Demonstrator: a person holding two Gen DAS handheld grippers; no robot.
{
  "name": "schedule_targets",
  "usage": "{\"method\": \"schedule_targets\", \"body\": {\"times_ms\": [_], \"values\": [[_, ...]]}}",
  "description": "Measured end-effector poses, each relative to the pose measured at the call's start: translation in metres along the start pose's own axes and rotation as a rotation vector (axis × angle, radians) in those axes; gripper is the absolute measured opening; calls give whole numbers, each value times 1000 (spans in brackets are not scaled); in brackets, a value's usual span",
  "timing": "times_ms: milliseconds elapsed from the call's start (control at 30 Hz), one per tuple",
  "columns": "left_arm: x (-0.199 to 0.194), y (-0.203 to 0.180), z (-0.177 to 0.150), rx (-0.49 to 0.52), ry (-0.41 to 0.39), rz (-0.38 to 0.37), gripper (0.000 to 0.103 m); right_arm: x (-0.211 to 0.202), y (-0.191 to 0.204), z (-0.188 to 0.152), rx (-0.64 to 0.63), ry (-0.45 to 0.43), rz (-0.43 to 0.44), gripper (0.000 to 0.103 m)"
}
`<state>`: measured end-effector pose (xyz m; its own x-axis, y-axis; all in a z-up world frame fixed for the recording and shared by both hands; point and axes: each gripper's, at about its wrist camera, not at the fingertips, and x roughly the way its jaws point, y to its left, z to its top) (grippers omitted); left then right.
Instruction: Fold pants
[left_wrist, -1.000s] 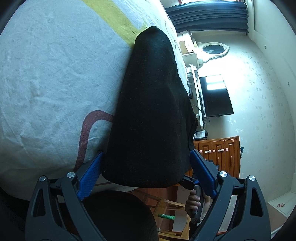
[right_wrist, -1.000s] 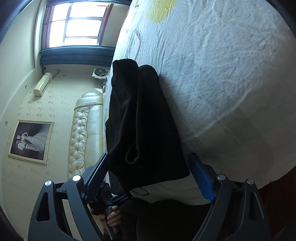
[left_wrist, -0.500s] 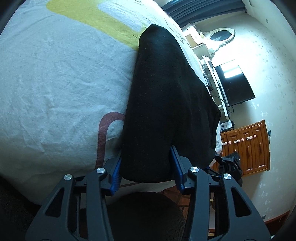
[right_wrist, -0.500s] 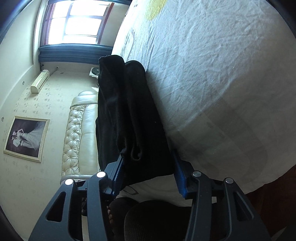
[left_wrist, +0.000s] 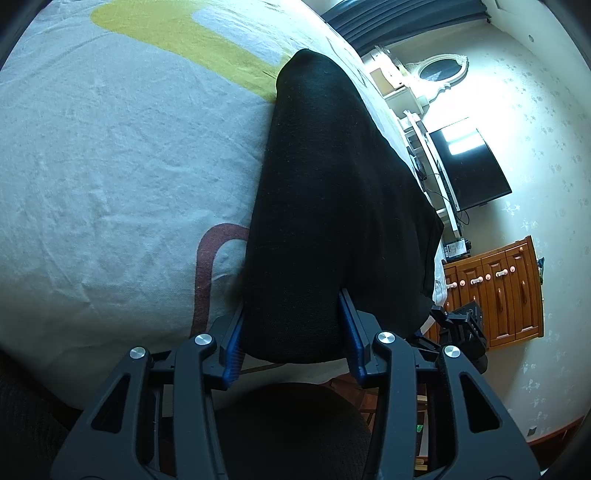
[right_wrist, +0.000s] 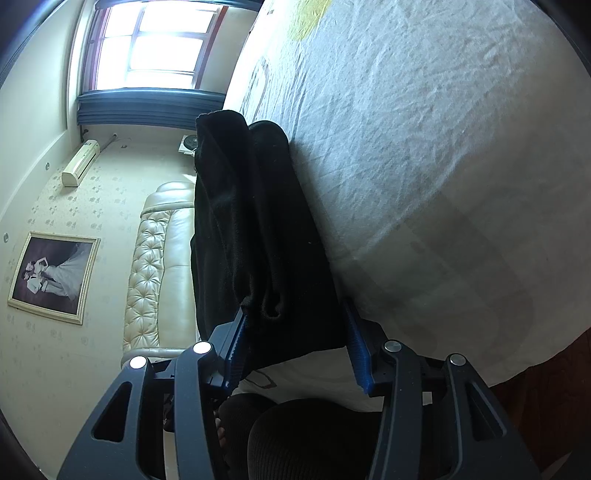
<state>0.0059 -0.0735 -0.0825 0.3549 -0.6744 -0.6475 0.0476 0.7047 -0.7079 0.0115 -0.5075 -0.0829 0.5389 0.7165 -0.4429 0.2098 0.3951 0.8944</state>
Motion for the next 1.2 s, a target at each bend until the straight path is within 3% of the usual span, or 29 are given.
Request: {"method": "schedule_targets", "body": {"times_ms": [167, 233, 267, 333, 367, 433, 500, 700, 900, 1033, 1133, 1167, 1200], "values": [[-1, 1, 0, 2, 0, -13, 45, -4, -5, 1, 2, 0, 3, 48], [-6, 5, 0, -11, -3, -73, 52, -6, -6, 2, 9, 10, 15, 50], [-11, 7, -1, -16, -1, -103, 55, -8, -8, 3, 13, 29, 23, 58], [-24, 11, -1, -17, 2, -155, 73, -15, -3, 4, -12, 58, -22, 66], [-33, 13, 1, -12, -12, -171, 76, -21, 2, 5, -48, 51, -54, 70], [-49, 15, 8, 11, -52, -177, 82, -35, 16, 9, -131, 24, -124, 73], [-54, 13, 22, 48, -70, -160, 86, -44, 27, 18, -173, -10, -129, 78], [-16, 15, 81, 58, -28, -109, 86, -21, 44, 67, -194, -50, -92, 78], [31, 5, 115, 103, 25, -81, 86, 23, 51, 103, -229, -49, -118, 78], [48, 1, 130, 101, 37, -108, 87, 38, 55, 114, -208, -33, -12, 80], [55, -1, 138, 101, 48, -118, 87, 49, 53, 118, -185, -31, 12, 82], [56, -2, 138, 103, 46, -117, 87, 50, 54, 118, -191, -30, 5, 78], [57, -4, 137, 113, 40, -103, 79, 52, 54, 117, -197, -32, -9, 61]]}}
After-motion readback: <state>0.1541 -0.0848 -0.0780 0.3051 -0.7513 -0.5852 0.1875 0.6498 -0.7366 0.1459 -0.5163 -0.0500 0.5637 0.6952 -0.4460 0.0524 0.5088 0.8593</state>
